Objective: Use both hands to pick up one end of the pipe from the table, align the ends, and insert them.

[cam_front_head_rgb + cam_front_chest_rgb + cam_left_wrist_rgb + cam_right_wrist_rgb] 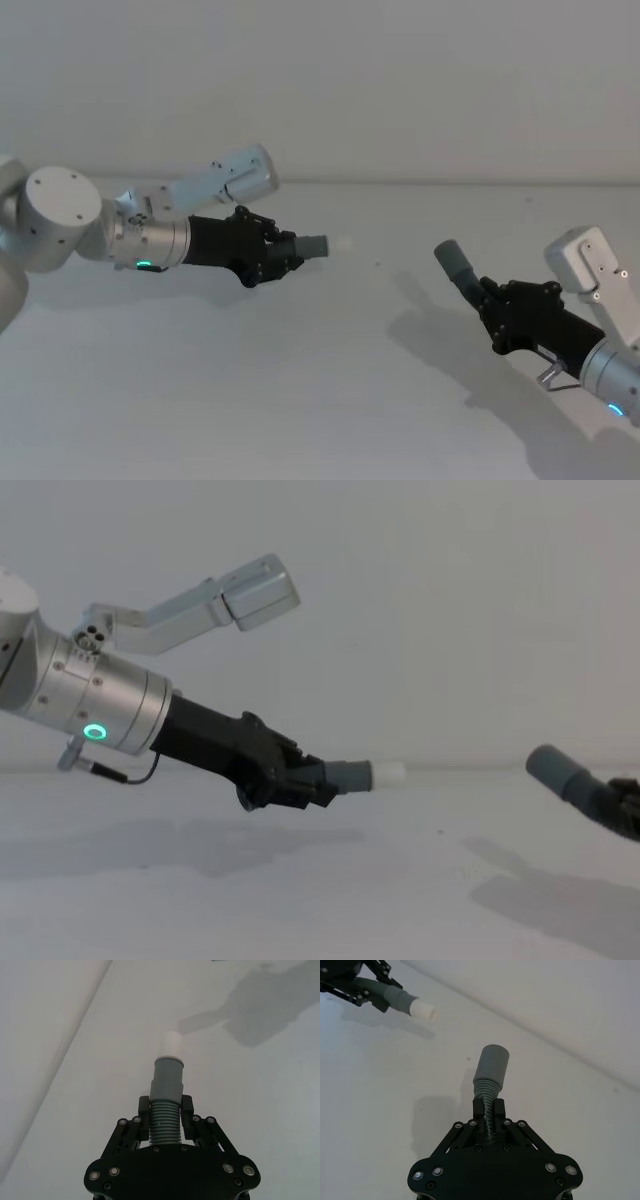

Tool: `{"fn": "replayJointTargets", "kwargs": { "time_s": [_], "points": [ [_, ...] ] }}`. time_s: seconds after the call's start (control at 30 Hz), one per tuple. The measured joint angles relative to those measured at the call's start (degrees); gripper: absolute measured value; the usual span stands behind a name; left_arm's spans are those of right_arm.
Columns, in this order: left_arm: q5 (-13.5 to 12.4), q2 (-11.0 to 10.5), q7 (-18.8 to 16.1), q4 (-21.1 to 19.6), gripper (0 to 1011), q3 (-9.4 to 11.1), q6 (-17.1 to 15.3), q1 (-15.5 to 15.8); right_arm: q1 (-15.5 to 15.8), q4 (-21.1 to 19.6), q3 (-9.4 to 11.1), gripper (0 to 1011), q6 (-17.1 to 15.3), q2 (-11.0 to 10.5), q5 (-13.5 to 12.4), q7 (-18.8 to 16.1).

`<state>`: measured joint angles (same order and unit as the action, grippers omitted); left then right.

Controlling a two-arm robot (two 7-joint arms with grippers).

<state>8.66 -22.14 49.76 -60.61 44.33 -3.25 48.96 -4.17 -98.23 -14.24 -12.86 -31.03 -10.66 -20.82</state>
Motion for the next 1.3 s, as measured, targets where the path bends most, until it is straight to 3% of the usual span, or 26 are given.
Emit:
{"fn": "replayJointTargets", "kwargs": {
  "time_s": [0.37,0.67,0.9,0.93,0.97,1.13,1.3],
  "points": [
    [-3.31,-0.33,4.85,1.8,348,3.82,5.8,4.4,0.26,0.28,-0.29,94,10.44,-3.07,5.67,-0.85],
    [-4.61,-0.44,6.66,2.48,347,5.25,8.04,6.1,-0.1,1.51,-1.23,94,19.48,-5.9,12.03,-0.96],
    [-5.25,-0.48,7.5,2.82,347,5.98,9.13,6.93,-0.98,2.87,-2.39,94,26.57,-7.79,18.46,-0.42],
    [-5.25,-0.48,7.5,2.82,347,5.98,9.13,6.93,-0.98,2.87,-2.39,94,26.57,-7.79,18.46,-0.42],
    [-5.32,-0.49,7.62,2.86,347,6.07,9.27,7.04,-1.31,3.26,-2.76,94,28.32,-8.16,20.28,-0.18],
    [-5.54,-0.51,7.92,2.97,347,6.3,9.65,7.34,-2.13,4.11,-3.63,94,31.4,-8.82,23.99,0.32],
    [-5.67,-0.53,8.1,3.04,347,6.44,9.88,7.49,-3.69,5.5,-5.36,94,35.55,-9.52,30.02,1.25]
  ]
}}
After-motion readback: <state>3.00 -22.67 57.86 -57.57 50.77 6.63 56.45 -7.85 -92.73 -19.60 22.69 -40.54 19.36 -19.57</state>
